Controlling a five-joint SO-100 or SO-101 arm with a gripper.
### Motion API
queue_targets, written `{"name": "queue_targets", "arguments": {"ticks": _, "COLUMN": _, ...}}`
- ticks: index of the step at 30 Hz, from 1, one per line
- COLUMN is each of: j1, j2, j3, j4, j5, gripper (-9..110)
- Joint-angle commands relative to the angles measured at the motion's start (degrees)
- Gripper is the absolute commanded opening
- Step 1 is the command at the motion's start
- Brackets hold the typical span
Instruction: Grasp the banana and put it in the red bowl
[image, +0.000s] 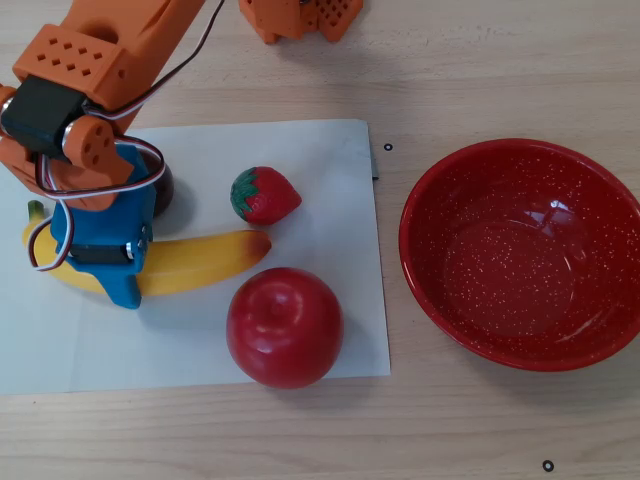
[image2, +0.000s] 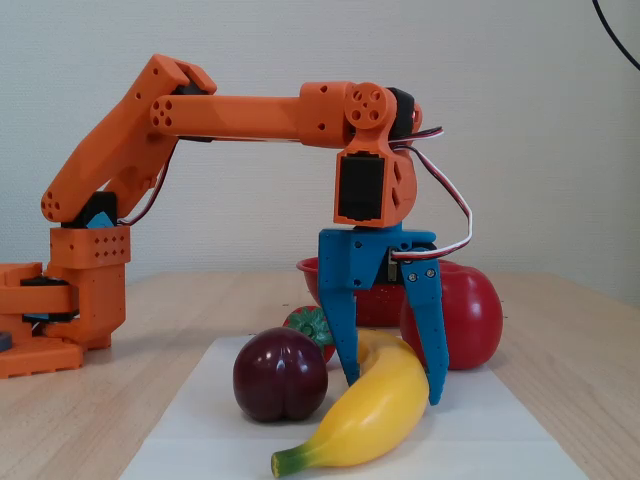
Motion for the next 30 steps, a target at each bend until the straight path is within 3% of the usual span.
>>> {"name": "queue_targets", "arguments": {"ticks": 1, "j1": -1.76, "j2": 4.31, "j3": -4.92, "j4": 0.97, "j5": 0.88, "gripper": 0}}
{"name": "queue_targets", "arguments": {"ticks": 30, "j1": -1.23, "j2": 27.86, "j3": -0.53, "j4": 6.33, "j5": -7.12, "gripper": 0}}
